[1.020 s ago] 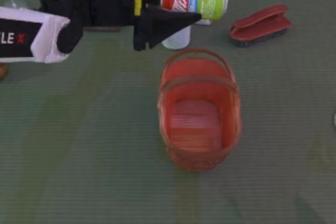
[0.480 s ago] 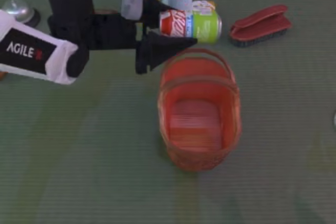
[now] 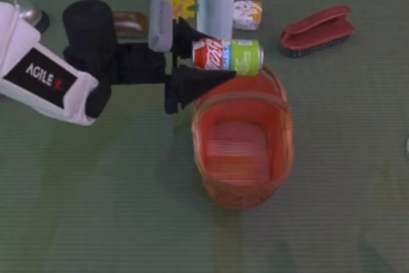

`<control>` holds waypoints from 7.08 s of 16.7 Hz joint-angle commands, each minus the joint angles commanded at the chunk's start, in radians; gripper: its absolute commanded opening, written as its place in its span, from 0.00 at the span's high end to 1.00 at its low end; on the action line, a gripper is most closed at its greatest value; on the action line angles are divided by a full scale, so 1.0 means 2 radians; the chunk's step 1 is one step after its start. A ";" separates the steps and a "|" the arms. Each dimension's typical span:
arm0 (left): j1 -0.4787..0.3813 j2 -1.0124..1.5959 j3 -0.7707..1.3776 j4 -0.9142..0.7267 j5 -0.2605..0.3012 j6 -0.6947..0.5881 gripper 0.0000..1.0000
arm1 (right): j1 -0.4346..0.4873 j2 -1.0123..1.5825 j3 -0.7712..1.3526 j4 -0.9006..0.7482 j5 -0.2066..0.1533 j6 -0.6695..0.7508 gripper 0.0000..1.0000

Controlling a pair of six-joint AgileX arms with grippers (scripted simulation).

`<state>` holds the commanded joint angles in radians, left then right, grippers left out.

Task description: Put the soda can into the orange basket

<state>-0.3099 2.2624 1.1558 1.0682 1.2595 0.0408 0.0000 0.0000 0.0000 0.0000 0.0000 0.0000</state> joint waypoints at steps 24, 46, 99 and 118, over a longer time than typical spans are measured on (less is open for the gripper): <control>-0.001 -0.005 -0.001 -0.002 -0.003 -0.001 0.00 | 0.002 0.005 0.005 -0.004 0.000 -0.003 0.00; 0.143 -0.917 -0.472 -0.456 -0.512 -0.048 0.00 | 0.283 0.948 0.950 -0.652 0.003 -0.419 0.00; 0.165 -1.131 -0.578 -0.534 -0.630 -0.020 0.00 | 0.343 1.133 1.086 -0.738 0.002 -0.506 1.00; 0.165 -1.131 -0.578 -0.534 -0.630 -0.020 0.00 | 0.335 1.135 1.143 -0.794 0.002 -0.516 1.00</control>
<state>0.0200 0.0000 0.0000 0.0000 0.0000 0.0000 0.6708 2.2703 2.2868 -1.5879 0.0043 -1.0325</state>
